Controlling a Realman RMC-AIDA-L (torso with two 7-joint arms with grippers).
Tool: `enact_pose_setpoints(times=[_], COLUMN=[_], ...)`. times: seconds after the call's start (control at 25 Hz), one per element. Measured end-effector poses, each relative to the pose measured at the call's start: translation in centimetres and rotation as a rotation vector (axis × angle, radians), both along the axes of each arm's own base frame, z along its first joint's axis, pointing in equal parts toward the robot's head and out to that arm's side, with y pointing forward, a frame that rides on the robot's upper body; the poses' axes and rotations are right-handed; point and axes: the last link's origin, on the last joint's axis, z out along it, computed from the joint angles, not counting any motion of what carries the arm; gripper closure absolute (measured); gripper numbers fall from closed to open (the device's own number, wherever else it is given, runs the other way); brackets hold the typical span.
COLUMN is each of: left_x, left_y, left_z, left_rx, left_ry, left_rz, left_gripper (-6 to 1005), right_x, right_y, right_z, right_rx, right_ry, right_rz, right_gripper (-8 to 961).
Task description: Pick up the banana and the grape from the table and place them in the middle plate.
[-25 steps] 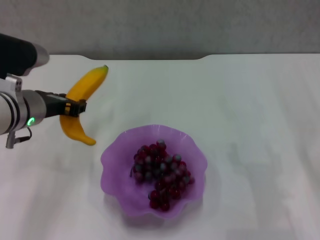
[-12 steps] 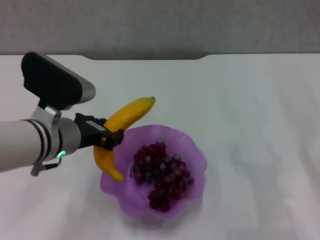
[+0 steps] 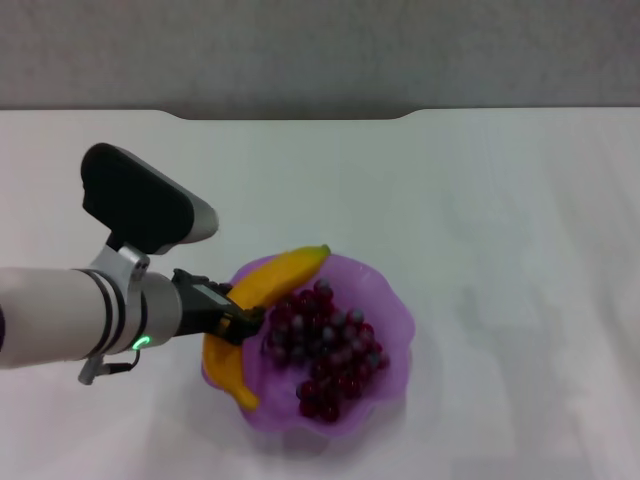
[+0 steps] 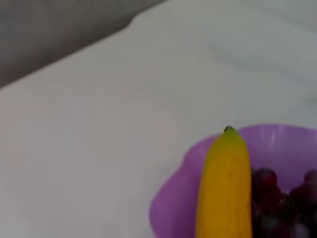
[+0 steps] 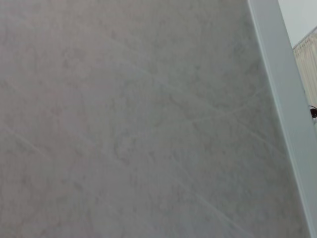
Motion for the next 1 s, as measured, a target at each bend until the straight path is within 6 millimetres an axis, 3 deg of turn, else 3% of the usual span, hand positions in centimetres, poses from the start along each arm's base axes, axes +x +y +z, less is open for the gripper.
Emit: enact_pose_setpoints(times=[0.6, 0.92, 1.0], left_x=[1.1, 2.1, 2.3], left_y=[-0.3, 0.4, 0.8], left_z=[-1.4, 0.0, 1.0], left_rx=[-0.046, 0.035, 0.093], left_ry=[0.006, -0.022, -0.024], left_rz=[-0.035, -0.088, -0.114], left_gripper=[496, 107, 107], right_x=[0.0, 0.1, 0.0], right_y=[0.0, -0.1, 0.0], right_z=[-0.1, 0.0, 0.0], right_rx=[0.000, 0.000, -0.001], right_ry=[0.002, 0.001, 0.000], right_rz=[0.000, -0.003, -0.002], right_gripper=[62, 61, 61])
